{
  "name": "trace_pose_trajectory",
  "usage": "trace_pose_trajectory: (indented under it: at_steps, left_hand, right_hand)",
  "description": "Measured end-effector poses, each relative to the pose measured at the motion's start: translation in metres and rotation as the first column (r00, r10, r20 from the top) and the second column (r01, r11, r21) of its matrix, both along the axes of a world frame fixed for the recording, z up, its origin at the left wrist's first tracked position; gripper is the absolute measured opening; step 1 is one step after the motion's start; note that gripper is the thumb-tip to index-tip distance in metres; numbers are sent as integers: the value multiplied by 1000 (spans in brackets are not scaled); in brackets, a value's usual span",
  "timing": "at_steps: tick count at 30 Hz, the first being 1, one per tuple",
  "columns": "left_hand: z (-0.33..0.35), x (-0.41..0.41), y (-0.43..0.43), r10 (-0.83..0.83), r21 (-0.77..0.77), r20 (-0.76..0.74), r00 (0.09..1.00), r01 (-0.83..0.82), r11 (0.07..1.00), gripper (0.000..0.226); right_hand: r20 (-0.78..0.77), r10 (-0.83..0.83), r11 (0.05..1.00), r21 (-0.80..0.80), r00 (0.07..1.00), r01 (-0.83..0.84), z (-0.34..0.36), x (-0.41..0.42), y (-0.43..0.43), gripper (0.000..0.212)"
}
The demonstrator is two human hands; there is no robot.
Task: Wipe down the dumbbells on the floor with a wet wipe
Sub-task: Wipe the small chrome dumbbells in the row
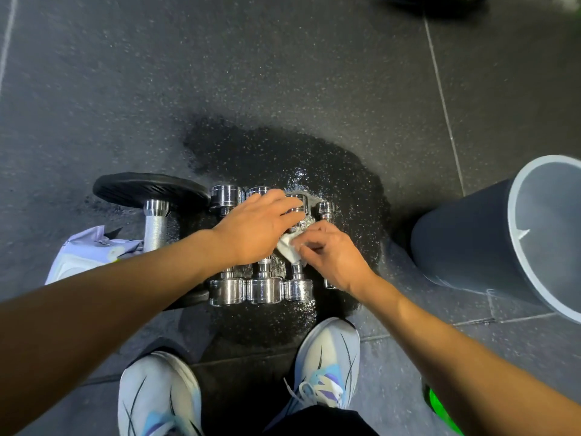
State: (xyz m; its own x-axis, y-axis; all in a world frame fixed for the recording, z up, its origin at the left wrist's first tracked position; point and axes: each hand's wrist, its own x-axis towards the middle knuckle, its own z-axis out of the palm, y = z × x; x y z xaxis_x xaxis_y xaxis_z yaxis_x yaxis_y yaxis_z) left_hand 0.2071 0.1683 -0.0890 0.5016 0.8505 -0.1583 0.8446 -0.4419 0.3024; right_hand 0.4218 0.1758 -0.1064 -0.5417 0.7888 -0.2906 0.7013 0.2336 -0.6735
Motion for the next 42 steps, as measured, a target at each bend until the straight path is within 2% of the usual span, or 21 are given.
trace_pose_trajectory:
  at_steps: [4,7,11,16,20,22,25,27,29,32,37,39,42]
  left_hand:
    - [-1,2,-5,-60,-7,-145,988,60,998,68]
    - [-3,4,-8,-146,-1,-137,980,147,989,66]
    - [-11,11,-13,-249,-95,-118,961,238,967,66]
    - [-17,13,-11,-232,-128,-76,970,221,967,62]
    - [-16,13,-7,-224,-171,-51,973,213,962,65]
    - [-17,13,-4,-221,-186,-33,975,211,959,65]
    - [-20,10,-3,-223,-199,-20,975,215,956,64]
    - [-22,9,-4,-223,-196,-8,975,217,956,63]
    - [-23,8,-5,-227,-192,-16,974,220,956,62]
    - [-23,7,-6,-231,-198,-28,973,221,955,63]
    - [-18,13,-5,-247,-205,-40,968,234,950,66]
    - [-15,18,-5,-249,-205,-50,967,234,950,66]
    - [-11,24,-4,-232,-206,-44,972,218,954,65]
  right_hand:
    - [69,145,986,-94,987,-138,-1,11,-13,17]
    - [123,222,973,-100,967,-210,3,14,-17,22]
    - [164,270,961,-112,949,-254,14,18,-20,20]
    - [224,89,991,-116,971,-64,24,27,-46,13]
    - [281,-56,968,-221,958,121,26,29,-75,12]
    - [323,-94,972,-173,942,156,24,29,-86,16]
    - [227,-171,973,-112,959,200,25,27,-87,18]
    - [110,-141,984,-95,984,152,26,22,-85,22]
    - [73,-11,1000,-1,997,12,18,18,-85,27]
    - [187,131,979,128,974,-156,10,5,-86,27]
    - [343,66,936,303,937,-177,0,-13,-86,28]
    - [417,42,936,302,908,-182,-7,-14,-81,25]
    - [560,137,918,237,817,-316,-15,-18,-75,31]
